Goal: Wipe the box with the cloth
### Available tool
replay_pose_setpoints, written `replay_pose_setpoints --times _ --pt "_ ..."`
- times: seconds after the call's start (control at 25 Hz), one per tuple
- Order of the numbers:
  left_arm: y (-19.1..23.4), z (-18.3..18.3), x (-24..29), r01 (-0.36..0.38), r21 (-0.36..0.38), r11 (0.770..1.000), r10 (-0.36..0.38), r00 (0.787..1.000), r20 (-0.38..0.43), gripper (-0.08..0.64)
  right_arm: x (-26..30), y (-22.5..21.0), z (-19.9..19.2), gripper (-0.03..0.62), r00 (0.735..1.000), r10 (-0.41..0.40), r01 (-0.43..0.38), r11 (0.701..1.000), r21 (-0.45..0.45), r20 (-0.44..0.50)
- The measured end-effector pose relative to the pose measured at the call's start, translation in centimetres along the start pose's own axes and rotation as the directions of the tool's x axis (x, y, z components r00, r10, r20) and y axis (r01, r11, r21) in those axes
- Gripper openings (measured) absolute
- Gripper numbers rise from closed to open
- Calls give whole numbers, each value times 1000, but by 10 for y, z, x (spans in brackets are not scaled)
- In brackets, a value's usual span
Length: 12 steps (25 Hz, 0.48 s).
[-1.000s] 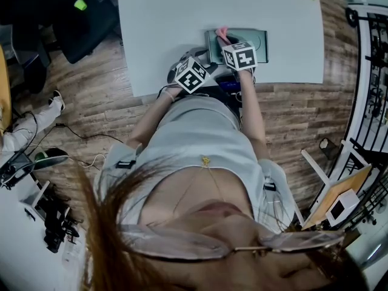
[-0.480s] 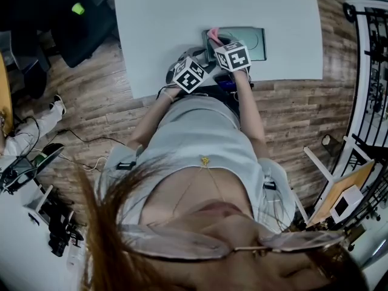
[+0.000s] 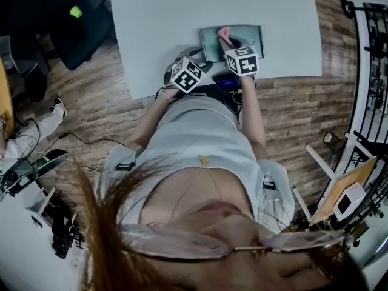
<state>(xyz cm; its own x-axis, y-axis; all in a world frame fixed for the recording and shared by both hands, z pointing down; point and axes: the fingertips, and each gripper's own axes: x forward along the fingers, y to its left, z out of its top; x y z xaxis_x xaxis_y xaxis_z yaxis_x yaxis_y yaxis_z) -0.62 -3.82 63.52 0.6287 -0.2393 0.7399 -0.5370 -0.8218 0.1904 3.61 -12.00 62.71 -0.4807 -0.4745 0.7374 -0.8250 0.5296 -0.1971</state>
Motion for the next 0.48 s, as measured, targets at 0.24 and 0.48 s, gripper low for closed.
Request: replay_pose_setpoints --times 0.24,0.48 --pt "2 0 -1 -2 -5 1000 2 1000 0 261 -33 -52 -15 38 991 -133 131 988 79 20" --pt "2 -1 -2 -7 -11 1000 7 1000 -1 259 -58 -101 -34 38 958 -288 288 953 92 -17"
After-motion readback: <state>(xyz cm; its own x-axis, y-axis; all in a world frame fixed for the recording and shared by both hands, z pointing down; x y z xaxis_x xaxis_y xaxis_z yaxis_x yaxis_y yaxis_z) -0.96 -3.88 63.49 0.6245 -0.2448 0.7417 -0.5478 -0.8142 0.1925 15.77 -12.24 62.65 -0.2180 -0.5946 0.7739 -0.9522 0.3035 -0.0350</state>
